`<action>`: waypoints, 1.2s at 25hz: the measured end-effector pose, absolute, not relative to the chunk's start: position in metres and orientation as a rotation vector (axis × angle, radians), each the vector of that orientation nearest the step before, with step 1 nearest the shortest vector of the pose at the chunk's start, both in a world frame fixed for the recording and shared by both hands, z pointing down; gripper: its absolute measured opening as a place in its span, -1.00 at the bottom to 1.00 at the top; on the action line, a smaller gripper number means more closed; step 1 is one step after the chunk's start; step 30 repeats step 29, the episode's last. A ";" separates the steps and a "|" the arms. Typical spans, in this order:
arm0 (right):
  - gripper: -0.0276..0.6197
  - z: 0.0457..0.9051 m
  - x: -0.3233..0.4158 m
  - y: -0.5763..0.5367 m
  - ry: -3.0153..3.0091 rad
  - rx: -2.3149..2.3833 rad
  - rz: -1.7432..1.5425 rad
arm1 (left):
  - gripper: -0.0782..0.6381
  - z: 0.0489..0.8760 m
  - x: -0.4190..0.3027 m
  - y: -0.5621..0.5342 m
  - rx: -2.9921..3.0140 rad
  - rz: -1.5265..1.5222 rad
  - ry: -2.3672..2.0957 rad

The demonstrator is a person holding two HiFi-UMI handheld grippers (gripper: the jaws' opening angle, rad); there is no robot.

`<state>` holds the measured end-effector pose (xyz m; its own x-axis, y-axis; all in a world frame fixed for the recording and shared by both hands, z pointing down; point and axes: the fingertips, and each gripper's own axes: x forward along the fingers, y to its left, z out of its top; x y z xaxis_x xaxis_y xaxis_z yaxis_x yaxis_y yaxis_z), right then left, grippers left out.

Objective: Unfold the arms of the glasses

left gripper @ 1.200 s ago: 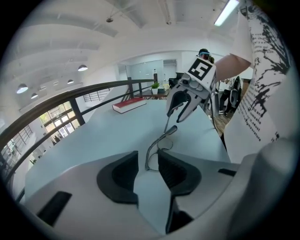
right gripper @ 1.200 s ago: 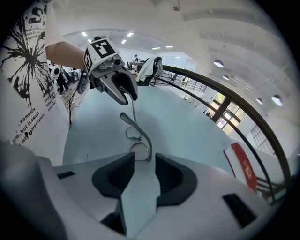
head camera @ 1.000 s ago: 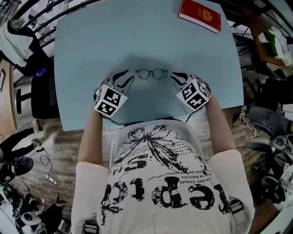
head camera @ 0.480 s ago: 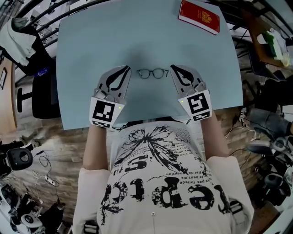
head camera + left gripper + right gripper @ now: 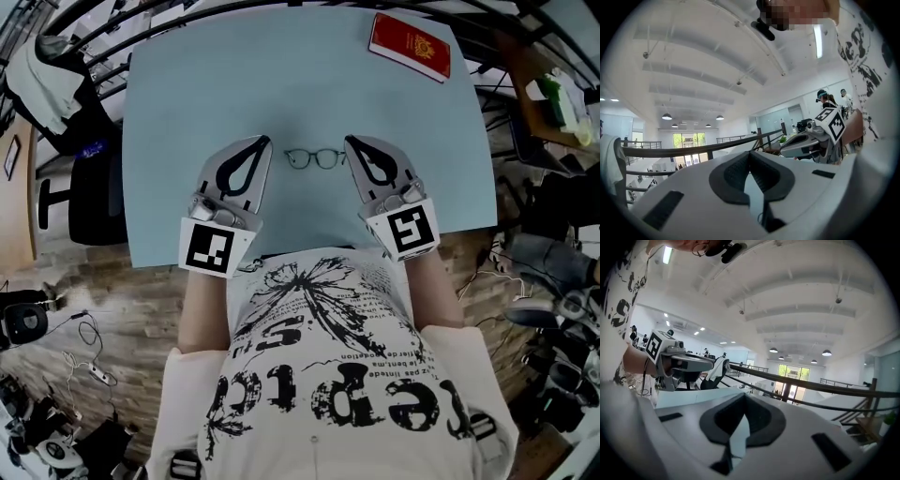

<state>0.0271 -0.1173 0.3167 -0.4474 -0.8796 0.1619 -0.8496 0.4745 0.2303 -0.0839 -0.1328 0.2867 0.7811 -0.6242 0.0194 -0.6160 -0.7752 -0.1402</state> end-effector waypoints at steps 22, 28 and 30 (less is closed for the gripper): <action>-0.89 0.320 0.028 -0.136 -2.484 1.477 -0.170 | -0.73 0.295 -0.087 -0.154 -2.866 -0.102 1.076; -0.89 0.325 0.033 -0.140 -2.486 1.469 -0.163 | -0.73 0.300 -0.084 -0.160 -2.867 -0.100 1.094; -0.89 0.326 0.033 -0.140 -2.489 1.469 -0.157 | -0.73 0.301 -0.083 -0.161 -2.867 -0.100 1.095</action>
